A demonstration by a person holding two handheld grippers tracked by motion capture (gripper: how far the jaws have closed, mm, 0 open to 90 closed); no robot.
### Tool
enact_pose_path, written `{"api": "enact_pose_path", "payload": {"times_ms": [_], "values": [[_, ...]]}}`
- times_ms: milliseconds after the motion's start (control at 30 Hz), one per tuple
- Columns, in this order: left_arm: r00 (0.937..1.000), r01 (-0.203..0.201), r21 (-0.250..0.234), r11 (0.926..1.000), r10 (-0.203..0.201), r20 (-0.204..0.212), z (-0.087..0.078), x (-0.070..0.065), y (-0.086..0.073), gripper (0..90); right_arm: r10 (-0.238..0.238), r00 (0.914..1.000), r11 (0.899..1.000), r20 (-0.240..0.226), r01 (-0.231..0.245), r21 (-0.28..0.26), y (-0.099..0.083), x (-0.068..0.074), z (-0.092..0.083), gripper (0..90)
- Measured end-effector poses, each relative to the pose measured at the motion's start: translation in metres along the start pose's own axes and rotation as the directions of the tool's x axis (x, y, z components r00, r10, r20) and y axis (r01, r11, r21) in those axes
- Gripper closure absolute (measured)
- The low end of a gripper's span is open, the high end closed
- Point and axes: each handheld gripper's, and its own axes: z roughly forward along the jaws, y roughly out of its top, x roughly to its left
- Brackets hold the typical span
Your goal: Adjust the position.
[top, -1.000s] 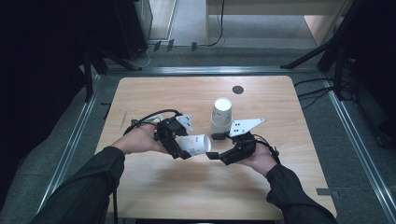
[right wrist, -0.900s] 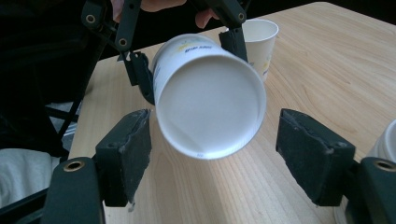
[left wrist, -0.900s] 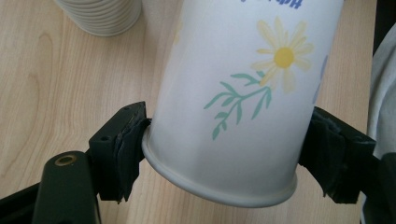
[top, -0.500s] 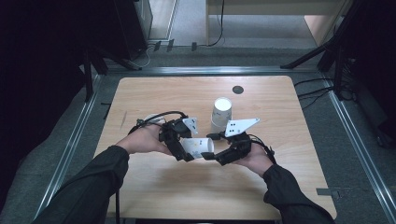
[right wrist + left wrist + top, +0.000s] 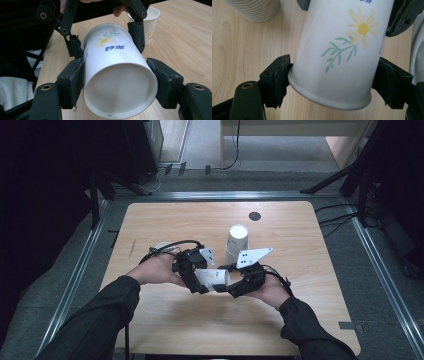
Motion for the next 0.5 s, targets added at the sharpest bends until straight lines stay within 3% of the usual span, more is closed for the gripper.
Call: {"api": "enact_pose_path", "payload": {"times_ms": [200,500], "values": [[0.9999,-0.011,-0.001,0.9999,0.011,0.0,-0.002,0.0013,-0.0015,21.0,-0.003,1.0,1.0,0.003,0.003,0.0,0.0021,0.0,0.0007,33.7],[0.9999,0.017,-0.068,0.9976,-0.017,0.002,-0.0066,0.0022,-0.0056,14.5,-0.008,1.0,1.0,0.006,0.008,-0.007,0.0031,-0.0003,-0.0036,34.0]]}}
